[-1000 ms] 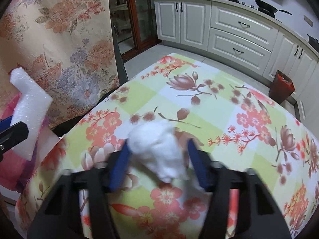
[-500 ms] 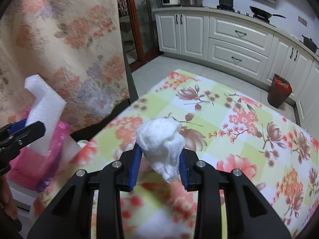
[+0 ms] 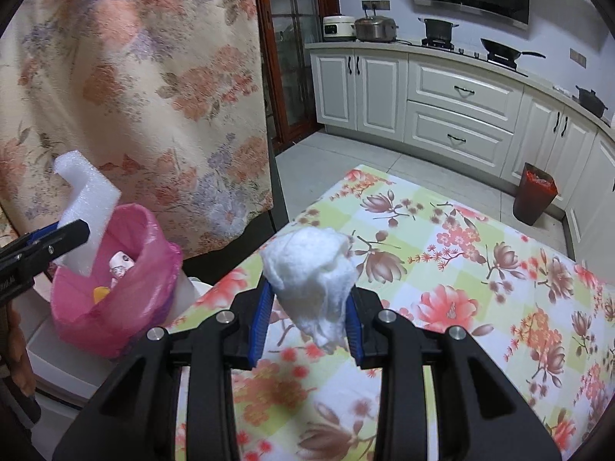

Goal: Collect trash
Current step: 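Carry the white foam block with the left tool over the wastebasket while the right tool carries the tissue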

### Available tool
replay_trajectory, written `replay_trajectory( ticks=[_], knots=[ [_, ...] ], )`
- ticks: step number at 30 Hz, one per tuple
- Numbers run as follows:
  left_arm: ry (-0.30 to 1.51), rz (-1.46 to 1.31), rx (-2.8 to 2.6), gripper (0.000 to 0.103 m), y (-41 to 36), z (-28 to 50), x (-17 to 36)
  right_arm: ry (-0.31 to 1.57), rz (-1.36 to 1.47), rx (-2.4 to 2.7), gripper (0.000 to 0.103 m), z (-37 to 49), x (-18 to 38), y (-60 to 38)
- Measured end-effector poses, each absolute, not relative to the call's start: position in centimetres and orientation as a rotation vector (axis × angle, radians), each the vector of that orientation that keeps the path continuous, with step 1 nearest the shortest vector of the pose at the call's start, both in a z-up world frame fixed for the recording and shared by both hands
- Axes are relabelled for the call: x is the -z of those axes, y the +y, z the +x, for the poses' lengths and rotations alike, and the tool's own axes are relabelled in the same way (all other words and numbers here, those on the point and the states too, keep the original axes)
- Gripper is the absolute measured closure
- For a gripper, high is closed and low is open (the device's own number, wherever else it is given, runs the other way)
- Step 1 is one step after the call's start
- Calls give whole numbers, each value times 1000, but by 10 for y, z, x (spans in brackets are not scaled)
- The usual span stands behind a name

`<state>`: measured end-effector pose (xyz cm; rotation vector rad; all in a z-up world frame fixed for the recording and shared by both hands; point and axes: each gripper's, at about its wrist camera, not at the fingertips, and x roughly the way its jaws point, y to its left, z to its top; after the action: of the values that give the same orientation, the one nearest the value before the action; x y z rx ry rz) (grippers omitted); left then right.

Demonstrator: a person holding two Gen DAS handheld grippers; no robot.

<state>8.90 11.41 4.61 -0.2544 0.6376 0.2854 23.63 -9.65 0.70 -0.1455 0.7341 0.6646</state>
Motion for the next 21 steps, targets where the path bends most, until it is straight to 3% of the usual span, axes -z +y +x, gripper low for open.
replay_trajectory(
  ticks=[21],
  knots=[
    [547,-289,-444,54,183,-5,-78,660,-200,-785,70,172,-52,-37]
  ],
)
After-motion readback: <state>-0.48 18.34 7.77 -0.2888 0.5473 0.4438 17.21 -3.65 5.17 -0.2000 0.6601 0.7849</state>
